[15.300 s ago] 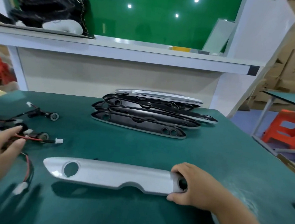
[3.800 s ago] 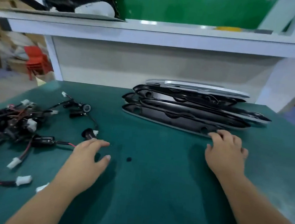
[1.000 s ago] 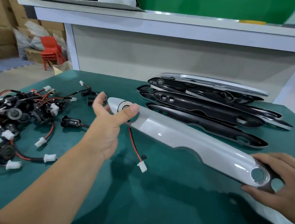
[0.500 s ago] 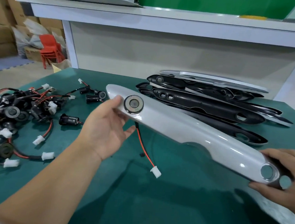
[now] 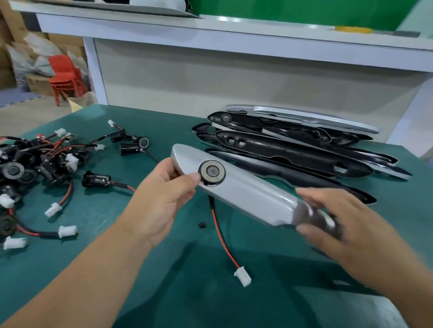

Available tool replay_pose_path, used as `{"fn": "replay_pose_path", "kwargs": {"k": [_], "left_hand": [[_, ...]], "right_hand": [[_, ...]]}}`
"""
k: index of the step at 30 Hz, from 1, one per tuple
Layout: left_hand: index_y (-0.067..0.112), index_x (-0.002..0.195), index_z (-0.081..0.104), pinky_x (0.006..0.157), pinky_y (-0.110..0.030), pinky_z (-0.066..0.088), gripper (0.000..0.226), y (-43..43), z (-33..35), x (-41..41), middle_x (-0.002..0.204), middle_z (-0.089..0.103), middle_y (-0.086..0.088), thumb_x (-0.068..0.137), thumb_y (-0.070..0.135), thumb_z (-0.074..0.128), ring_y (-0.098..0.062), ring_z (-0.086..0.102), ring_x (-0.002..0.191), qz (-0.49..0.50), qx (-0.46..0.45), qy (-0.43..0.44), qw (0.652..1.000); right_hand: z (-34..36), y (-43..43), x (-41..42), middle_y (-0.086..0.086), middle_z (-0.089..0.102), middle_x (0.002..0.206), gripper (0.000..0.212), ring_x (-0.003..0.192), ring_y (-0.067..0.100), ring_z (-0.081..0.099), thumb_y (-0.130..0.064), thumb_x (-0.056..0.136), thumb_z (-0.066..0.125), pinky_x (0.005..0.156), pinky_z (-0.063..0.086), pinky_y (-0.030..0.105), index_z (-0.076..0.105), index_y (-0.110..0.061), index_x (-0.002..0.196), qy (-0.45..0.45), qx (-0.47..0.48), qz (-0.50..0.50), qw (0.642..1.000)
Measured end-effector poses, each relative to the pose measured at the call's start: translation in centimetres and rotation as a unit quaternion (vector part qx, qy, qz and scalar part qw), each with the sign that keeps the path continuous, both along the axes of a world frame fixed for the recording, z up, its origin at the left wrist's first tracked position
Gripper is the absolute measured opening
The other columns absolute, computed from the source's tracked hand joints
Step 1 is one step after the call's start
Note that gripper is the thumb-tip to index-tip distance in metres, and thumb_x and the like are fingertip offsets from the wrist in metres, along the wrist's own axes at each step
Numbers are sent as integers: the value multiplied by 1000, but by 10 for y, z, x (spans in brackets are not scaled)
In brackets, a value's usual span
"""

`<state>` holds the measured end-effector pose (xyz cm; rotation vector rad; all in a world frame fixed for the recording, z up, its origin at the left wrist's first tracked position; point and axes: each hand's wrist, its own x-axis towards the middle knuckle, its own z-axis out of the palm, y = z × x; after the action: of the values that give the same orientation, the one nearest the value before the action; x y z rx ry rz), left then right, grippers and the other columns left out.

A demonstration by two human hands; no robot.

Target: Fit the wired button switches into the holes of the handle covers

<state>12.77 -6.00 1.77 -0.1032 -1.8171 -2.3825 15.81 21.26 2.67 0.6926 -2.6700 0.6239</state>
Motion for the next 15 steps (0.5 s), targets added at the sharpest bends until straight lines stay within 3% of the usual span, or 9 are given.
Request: {"fn": "replay_pose_path", "kwargs": {"k": [3, 5, 7, 11, 15], "left_hand": [[20, 93, 62, 83, -25, 47, 23, 4, -4, 10, 78, 68, 13, 82, 0, 62, -8, 58, 82, -19, -7, 25, 999], [23, 90, 65, 87, -31, 45, 20, 6, -6, 16, 84, 67, 9, 74, 11, 63, -14, 55, 88, -27, -19, 29, 999], [24, 90, 65, 87, -37, 41, 20, 6, -7, 20, 89, 63, 1, 71, 16, 62, -18, 52, 90, -24, -14, 27, 999], [18, 94, 58, 86, -38, 39, 24, 4, -5, 22, 93, 58, -5, 71, 16, 61, -20, 49, 91, -23, -6, 19, 1000], [16, 96, 57, 81, -32, 43, 25, 3, -6, 20, 89, 62, -1, 71, 13, 60, -19, 51, 87, -37, 8, 26, 999]], "right_hand": [[22, -49, -10, -31, 43, 118, 44, 111, -15, 38, -50, 90, 49, 95, 25, 3, 45, -43, 132, 41, -14, 55, 998], [31, -75, -16, -12, 50, 126, 46, 119, 4, 43, -38, 90, 56, 104, 30, 18, 50, -28, 135, 82, -7, 94, 992], [33, -91, -23, -7, 49, 133, 42, 123, 14, 43, -37, 92, 56, 105, 32, 30, 53, -28, 133, 73, 21, 95, 993], [27, -102, -27, -7, 57, 122, 27, 110, 6, 41, -29, 87, 65, 92, 22, 6, 64, -22, 114, 62, -22, 105, 992], [24, -100, -30, -13, 55, 117, 39, 109, 4, 41, -36, 86, 64, 91, 18, 1, 60, -23, 123, 57, -34, 106, 992]]}}
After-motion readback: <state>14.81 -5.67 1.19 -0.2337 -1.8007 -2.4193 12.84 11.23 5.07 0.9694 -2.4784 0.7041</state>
